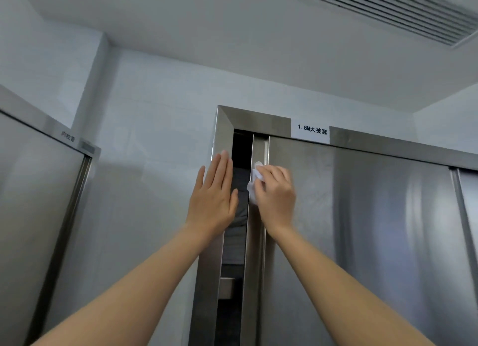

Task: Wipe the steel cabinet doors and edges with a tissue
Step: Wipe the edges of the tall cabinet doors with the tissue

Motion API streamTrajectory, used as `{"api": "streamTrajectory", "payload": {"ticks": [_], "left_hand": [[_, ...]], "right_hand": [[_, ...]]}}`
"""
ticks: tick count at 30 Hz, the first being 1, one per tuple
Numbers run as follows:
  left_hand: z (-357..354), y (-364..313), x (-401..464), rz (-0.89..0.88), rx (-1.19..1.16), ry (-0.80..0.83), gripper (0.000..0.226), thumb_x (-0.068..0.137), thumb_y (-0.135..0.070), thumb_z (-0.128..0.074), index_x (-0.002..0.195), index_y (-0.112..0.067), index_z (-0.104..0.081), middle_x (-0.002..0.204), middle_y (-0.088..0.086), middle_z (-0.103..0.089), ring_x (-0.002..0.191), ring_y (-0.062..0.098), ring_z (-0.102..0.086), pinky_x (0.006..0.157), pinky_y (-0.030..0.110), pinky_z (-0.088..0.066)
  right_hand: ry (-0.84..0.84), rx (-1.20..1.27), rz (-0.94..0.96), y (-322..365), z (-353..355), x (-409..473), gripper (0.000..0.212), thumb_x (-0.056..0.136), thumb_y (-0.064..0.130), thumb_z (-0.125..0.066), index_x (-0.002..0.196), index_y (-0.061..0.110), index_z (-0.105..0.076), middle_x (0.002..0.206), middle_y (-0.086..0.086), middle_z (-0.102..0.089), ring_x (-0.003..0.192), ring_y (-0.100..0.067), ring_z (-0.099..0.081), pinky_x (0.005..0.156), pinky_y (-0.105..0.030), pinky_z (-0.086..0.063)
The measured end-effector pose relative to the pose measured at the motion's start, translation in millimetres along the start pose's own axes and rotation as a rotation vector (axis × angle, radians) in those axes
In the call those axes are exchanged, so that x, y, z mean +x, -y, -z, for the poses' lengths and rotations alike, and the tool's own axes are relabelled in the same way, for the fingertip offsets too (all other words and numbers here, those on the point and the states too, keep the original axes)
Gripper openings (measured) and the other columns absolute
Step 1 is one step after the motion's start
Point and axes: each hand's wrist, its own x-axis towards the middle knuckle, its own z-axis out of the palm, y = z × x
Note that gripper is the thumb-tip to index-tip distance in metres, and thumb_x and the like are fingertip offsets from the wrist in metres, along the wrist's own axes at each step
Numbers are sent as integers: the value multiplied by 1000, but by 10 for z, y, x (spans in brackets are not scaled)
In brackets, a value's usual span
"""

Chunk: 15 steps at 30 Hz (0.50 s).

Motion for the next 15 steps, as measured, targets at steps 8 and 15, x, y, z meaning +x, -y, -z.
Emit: {"api": "streamTrajectory", "payload": {"ticks": [8, 15], "left_hand": [[15, -34, -32, 23, -10, -15, 66, 98, -32, -25, 156, -3, -18, 164, 12, -14, 152, 25, -8, 122, 45, -20], [6, -24, -22, 24, -13, -14, 66, 97, -32, -25, 156, -4, -17, 165, 11, -13, 152, 24, -8, 122, 45, -21]], "right_hand": [[347, -75, 171, -118, 82, -649, 51, 106, 24, -34, 152, 0, -33, 160, -11, -28, 151, -24, -20, 123, -44, -21], [436, -206, 222, -319, -1, -62, 59, 104, 36, -28, 150, 2, -38, 157, -11, -36, 148, -25, -27, 123, -39, -12]]}}
